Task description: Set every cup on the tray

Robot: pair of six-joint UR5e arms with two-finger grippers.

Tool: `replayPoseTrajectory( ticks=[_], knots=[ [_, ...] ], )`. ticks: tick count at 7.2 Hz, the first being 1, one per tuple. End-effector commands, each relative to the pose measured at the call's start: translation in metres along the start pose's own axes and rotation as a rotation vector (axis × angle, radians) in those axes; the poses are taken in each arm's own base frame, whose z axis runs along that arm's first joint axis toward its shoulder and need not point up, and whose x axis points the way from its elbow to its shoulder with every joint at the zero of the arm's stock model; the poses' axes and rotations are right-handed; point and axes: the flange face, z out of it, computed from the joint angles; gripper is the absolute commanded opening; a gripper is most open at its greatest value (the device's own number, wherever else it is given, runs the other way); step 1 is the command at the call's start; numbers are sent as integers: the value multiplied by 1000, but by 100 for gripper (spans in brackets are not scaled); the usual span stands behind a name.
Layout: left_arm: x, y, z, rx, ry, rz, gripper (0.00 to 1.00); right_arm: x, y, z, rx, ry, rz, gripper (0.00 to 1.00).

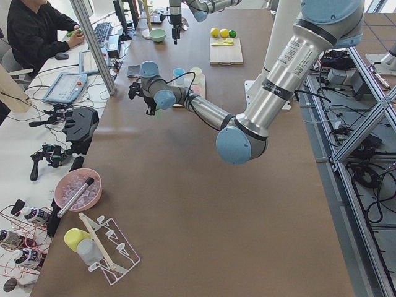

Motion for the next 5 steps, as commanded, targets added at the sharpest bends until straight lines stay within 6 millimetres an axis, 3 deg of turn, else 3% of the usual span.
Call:
replayPoseTrajectory(
  ticks=[1, 2, 3, 5],
  knots=[
    [101, 20, 16, -34, 65, -109, 0, 66, -3, 5, -9, 46, -48, 100],
    [142, 40, 35, -9, 52, -117, 0, 100, -4, 3, -10, 64, -87, 100],
    [169, 61, 53, -13, 47, -120, 0, 129, -5, 2, -13, 81, -106, 100],
    [198, 94, 85, 7, 16, -100, 0, 174, 0, -3, -25, 88, -115, 100]
  ],
)
